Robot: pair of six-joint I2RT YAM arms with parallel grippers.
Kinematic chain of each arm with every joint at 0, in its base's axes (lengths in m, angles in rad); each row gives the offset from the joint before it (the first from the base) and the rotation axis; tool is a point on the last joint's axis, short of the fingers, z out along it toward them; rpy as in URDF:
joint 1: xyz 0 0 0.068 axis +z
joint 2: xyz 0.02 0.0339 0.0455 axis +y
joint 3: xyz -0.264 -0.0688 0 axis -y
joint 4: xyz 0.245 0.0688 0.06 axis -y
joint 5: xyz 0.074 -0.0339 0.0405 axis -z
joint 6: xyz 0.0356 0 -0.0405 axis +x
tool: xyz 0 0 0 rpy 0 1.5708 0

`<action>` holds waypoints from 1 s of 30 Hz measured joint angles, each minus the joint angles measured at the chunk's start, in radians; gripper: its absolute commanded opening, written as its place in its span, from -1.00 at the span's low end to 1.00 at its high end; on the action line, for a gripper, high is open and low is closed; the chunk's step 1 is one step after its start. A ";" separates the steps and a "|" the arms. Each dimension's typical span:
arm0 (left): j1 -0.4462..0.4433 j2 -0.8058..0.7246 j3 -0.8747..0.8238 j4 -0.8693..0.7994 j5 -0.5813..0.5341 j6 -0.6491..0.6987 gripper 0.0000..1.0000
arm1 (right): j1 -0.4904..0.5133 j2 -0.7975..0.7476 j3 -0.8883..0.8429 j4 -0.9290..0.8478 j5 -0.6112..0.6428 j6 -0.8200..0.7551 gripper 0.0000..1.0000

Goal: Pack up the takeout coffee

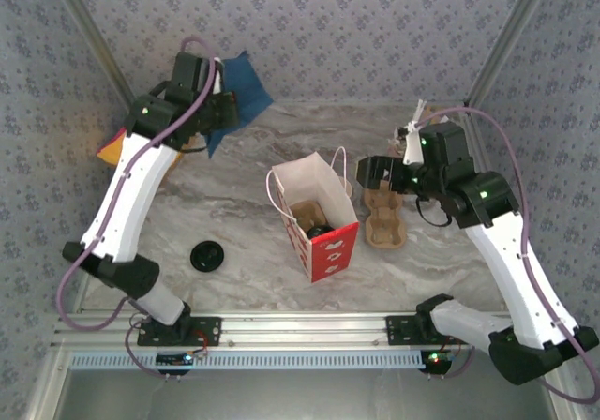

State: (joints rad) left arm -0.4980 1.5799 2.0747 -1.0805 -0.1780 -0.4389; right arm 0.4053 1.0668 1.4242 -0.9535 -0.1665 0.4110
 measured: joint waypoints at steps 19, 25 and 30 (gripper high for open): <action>-0.619 -0.069 -0.150 0.292 -0.261 -0.145 -1.00 | -0.002 -0.107 -0.058 -0.023 -0.002 0.004 1.00; -0.677 -0.100 -0.277 0.420 -0.303 -0.209 -1.00 | -0.002 -0.117 -0.071 -0.035 -0.002 0.004 1.00; -0.700 -0.187 -0.464 0.525 -0.335 -0.279 -1.00 | -0.002 -0.130 -0.078 -0.041 0.002 0.004 1.00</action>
State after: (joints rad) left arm -1.1984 1.3926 1.6108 -0.5560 -0.5133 -0.7177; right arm 0.4034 0.9363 1.3460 -0.9943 -0.1646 0.4152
